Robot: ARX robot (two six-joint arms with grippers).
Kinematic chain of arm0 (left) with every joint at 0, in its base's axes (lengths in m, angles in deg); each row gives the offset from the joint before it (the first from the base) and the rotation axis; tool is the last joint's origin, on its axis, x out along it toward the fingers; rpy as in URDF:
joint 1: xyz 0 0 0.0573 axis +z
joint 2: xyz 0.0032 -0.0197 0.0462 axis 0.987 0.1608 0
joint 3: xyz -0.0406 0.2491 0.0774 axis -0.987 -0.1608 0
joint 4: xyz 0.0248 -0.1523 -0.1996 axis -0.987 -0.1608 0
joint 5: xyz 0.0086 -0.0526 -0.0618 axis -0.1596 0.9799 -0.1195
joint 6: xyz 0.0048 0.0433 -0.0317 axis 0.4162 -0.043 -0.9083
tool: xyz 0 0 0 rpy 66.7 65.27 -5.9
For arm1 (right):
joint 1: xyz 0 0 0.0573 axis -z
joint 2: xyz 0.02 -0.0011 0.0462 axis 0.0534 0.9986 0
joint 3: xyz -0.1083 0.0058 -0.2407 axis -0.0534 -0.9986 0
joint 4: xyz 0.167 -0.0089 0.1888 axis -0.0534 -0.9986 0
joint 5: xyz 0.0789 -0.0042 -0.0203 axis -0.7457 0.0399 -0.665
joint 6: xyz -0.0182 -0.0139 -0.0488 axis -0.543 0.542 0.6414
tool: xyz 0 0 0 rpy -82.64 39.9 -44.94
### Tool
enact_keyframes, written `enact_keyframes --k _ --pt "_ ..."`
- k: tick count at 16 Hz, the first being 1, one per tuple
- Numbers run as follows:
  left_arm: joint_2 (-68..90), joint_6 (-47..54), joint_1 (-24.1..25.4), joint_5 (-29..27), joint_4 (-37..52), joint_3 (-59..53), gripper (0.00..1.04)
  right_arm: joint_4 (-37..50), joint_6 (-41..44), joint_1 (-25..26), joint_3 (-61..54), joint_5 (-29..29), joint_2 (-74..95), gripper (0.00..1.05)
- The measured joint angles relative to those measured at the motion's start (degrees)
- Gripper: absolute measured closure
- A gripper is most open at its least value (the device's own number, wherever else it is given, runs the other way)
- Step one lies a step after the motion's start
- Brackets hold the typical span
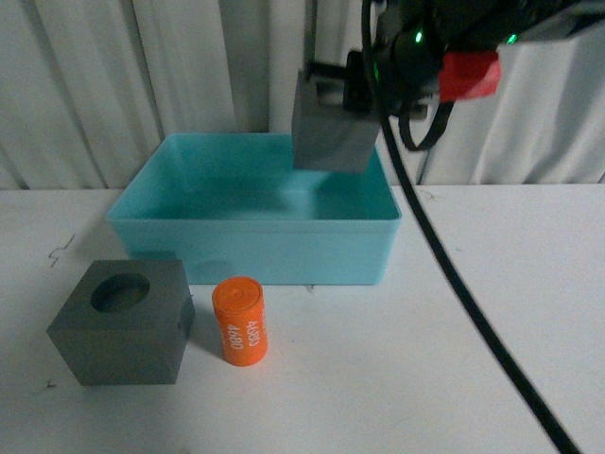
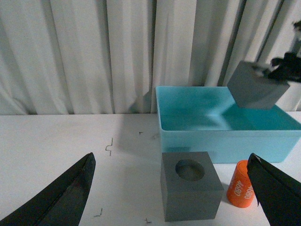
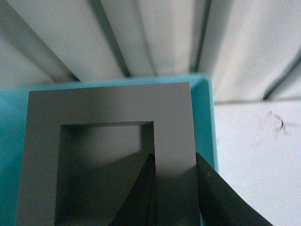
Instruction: Place gray and orange parts in blue box
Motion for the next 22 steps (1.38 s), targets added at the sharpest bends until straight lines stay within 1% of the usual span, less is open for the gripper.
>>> enact_keyframes --k 2,4,6,8,10,11,12,13,15,16,17,19,22 --pt "0.0 0.0 0.0 0.0 0.0 0.0 0.07 -2.67 -1.64 -0.39 1.42 1.11 5.44 0.86" --pt "0.0 0.02 0.0 0.02 0.0 0.0 0.07 -5.05 -2.32 -0.9 5.73 1.7 8.74 0.86" --pt "0.0 0.0 0.0 0.0 0.0 0.0 0.07 -8.04 -2.51 -1.55 10.19 2.27 9.4 0.86" --pt "0.0 0.0 0.0 0.0 0.0 0.0 0.07 -9.57 -2.64 -2.12 12.15 2.47 9.86 0.86" --pt "0.0 0.0 0.0 0.0 0.0 0.0 0.07 -10.43 -3.1 -2.21 12.15 2.97 10.73 0.65" --pt "0.0 0.0 0.0 0.0 0.0 0.0 0.07 -10.49 -3.13 -2.21 12.13 3.15 10.99 0.62" --pt "0.0 0.0 0.0 0.0 0.0 0.0 0.07 -11.3 -3.13 -2.14 12.15 3.58 10.99 0.52" --pt "0.0 0.0 0.0 0.02 0.0 0.0 0.07 -10.56 -3.06 -1.95 11.98 3.91 10.99 0.39" --pt "0.0 0.0 0.0 0.0 -0.02 0.0 0.07 -6.4 -3.21 -1.29 7.91 4.76 8.76 0.17" --pt "0.0 0.0 0.0 0.0 0.0 0.0 0.07 -2.21 -3.15 -0.24 2.32 5.09 4.83 0.05" --pt "0.0 0.0 0.0 0.0 0.0 0.0 0.07 -0.87 -3.15 0.15 0.46 5.07 3.19 0.04" --pt "0.0 0.0 0.0 0.0 0.0 0.0 0.07 2.19 -2.99 1.03 -3.67 5.09 -0.68 0.07" --pt "0.0 0.0 0.0 0.0 -0.02 0.0 0.07 5.29 -2.71 2.12 -8.07 5.09 -5.35 0.07"
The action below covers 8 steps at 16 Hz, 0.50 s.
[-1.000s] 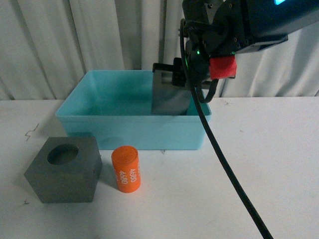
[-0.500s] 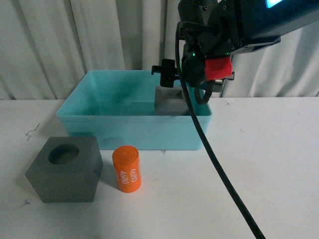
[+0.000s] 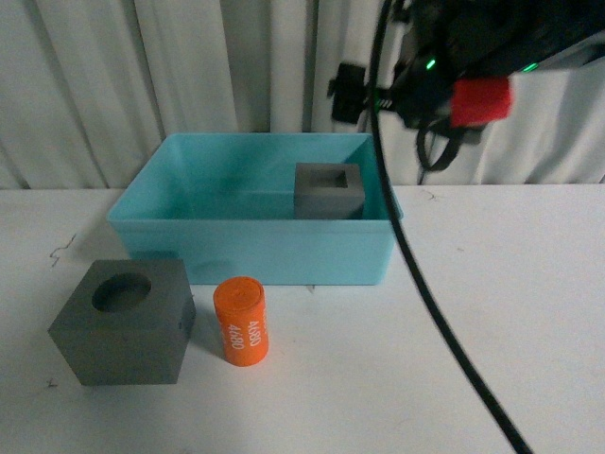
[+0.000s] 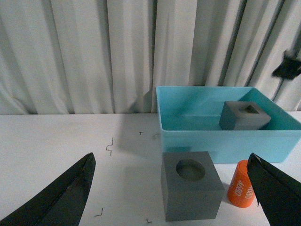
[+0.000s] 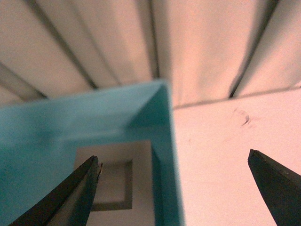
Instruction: Place gray and orange parts in blue box
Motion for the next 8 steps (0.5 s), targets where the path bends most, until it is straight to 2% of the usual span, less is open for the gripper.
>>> enact_keyframes --k 4,8 --pt "0.0 0.0 0.0 0.02 0.02 0.0 0.07 3.85 -0.17 2.23 -6.95 -0.5 -8.5 0.06" --pt "0.0 0.0 0.0 0.0 0.02 0.0 0.07 7.98 -0.63 6.23 -19.08 -0.66 -22.75 0.06"
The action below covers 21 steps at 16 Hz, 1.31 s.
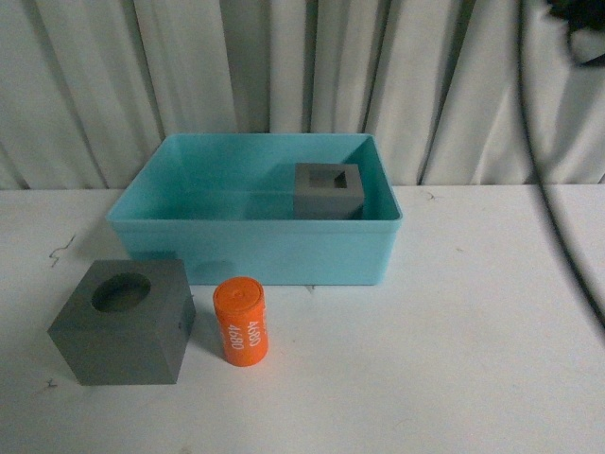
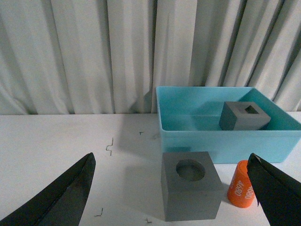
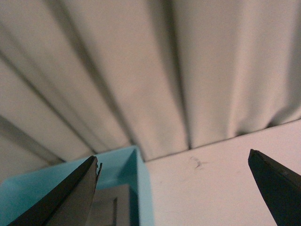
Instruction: Place gray and orange parts in blue box
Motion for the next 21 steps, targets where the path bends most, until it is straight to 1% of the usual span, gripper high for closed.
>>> enact_keyframes --k 1,2,3,4,5,6,10,12,14,18,20,21 --pt "0.0 0.0 0.0 0.0 0.0 0.0 0.07 0.42 -0.61 1.92 -5.95 -0.55 -6.23 0.06" --pt "0.0 0.0 0.0 0.02 0.0 0.0 0.07 -1.53 -1.57 4.59 -17.2 -0.37 -16.06 0.06" --pt "0.0 0.02 0.0 0.02 0.0 0.0 0.07 11.43 0.83 5.66 -44.76 -2.89 -25.94 0.15" --pt "0.0 0.0 0.04 0.0 -0.02 0.0 0.07 39.76 15.06 7.21 -58.12 -5.75 -32.63 0.52" --pt "0.0 0.0 0.04 0.0 0.0 0.0 0.07 38.49 17.68 10.84 -64.87 -9.66 -39.26 0.88" --pt "0.0 0.02 0.04 0.04 0.0 0.0 0.07 37.05 18.25 11.8 -67.67 -9.81 -45.22 1.03" --pt "0.0 0.0 0.04 0.0 0.0 0.0 0.07 32.54 18.25 11.78 -71.28 -9.86 -52.37 1.03" --pt "0.0 0.0 0.04 0.04 0.0 0.0 0.07 35.54 18.25 11.78 -73.44 -9.84 -53.31 1.03" --pt "0.0 0.0 0.04 0.0 0.0 0.0 0.07 29.57 18.25 11.78 -75.69 -9.86 -58.8 1.03" --pt "0.0 0.0 0.04 0.0 0.0 0.0 0.07 18.45 18.25 11.78 -75.95 -9.86 -71.97 1.03" --pt "0.0 0.0 0.04 0.0 0.0 0.0 0.07 14.95 18.25 11.78 -75.95 -9.86 -75.93 1.03" --pt "0.0 0.0 0.04 0.0 0.0 0.0 0.07 10.95 18.25 11.78 -75.97 -9.86 -79.97 1.03"
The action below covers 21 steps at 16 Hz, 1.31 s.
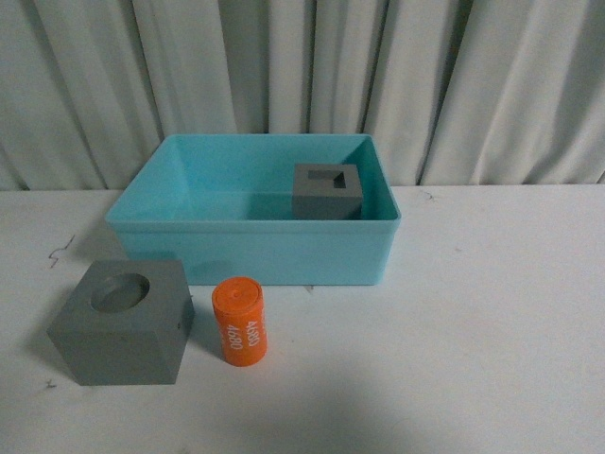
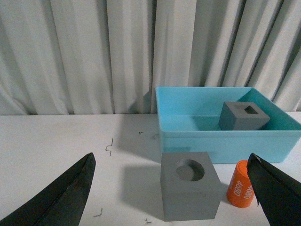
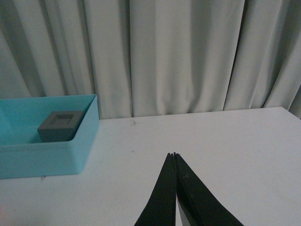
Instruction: Place gray and orange parts in blue box
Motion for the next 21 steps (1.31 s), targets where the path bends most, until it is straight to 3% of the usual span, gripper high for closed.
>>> enact_keyframes --k 2,8,10,18,19,21 --pt "0.0 0.0 0.0 0.0 0.0 0.0 0.07 -9.4 0.0 0.0 0.0 0.0 -9.73 1.03" --pt "0.0 0.0 0.0 0.0 0.0 0.0 0.07 -14.95 0.0 0.0 0.0 0.0 -14.99 1.03" --pt "0.0 0.0 0.0 -0.07 0.0 0.0 0.07 -24.87 0.02 0.0 0.02 -0.07 -22.47 1.03" --pt "0.0 0.0 0.0 0.0 0.02 0.0 0.07 -24.44 0.04 0.0 0.02 -0.04 -24.33 1.03" --pt "0.0 0.0 0.0 0.0 0.02 0.0 0.07 -24.55 0.09 0.0 0.02 -0.07 -24.33 0.98" --pt "0.0 0.02 0.0 0.0 0.02 0.0 0.07 -24.52 0.09 0.0 0.02 -0.04 -24.33 0.78"
